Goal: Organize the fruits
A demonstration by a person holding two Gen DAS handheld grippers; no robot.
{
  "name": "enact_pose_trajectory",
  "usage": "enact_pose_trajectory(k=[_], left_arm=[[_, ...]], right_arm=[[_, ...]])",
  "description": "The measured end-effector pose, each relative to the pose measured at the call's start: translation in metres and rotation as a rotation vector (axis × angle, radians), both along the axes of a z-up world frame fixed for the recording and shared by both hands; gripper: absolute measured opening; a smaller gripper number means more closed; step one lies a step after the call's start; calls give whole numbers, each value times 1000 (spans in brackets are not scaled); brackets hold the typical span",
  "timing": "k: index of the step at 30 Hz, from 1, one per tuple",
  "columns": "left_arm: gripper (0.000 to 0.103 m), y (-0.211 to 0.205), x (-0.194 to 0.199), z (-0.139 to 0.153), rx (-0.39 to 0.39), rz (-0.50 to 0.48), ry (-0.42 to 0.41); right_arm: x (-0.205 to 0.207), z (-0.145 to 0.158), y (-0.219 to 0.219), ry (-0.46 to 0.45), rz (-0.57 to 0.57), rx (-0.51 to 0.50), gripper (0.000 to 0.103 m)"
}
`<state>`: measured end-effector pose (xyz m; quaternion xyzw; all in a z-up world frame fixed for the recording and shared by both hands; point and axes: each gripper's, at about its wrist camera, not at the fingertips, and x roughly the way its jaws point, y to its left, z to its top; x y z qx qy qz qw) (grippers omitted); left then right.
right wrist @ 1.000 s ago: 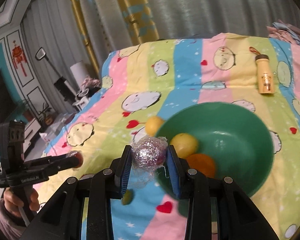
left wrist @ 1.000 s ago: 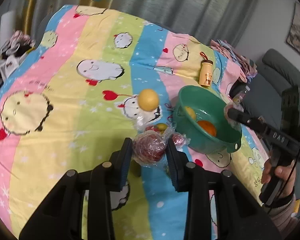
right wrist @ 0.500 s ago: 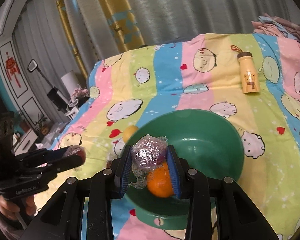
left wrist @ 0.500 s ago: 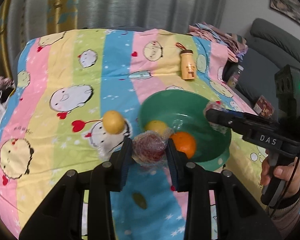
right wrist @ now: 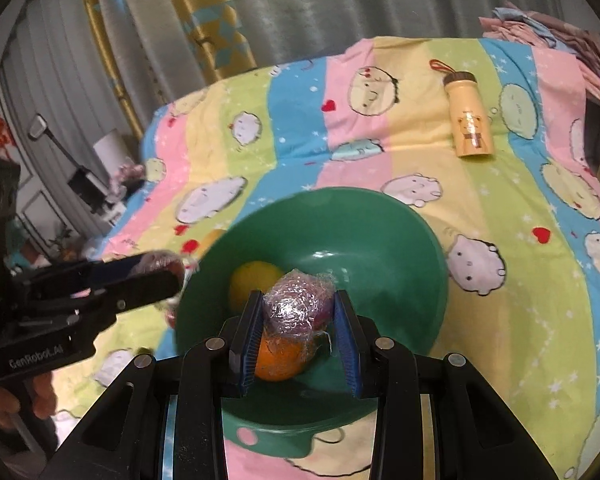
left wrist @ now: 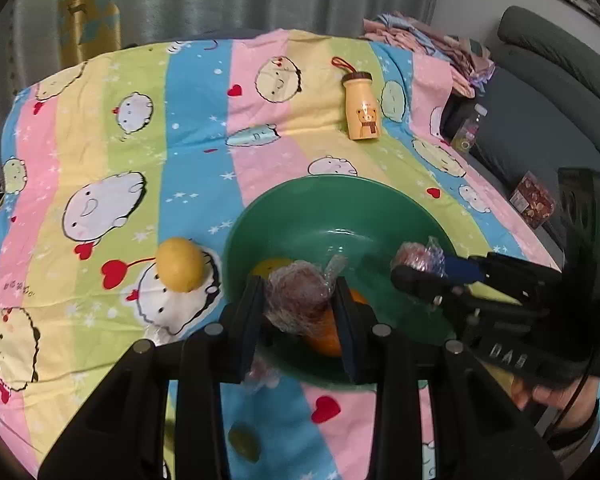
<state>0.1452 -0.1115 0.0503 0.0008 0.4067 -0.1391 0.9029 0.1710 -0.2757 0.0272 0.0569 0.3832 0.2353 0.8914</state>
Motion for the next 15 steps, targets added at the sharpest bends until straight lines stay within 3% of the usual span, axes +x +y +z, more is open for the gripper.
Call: enact_pose_trajectory(k=[15], left_arm=[[34,-35,25,-21,192,-31,34]], right_arm=[[7,-8,-4,15,-33,-84,37]])
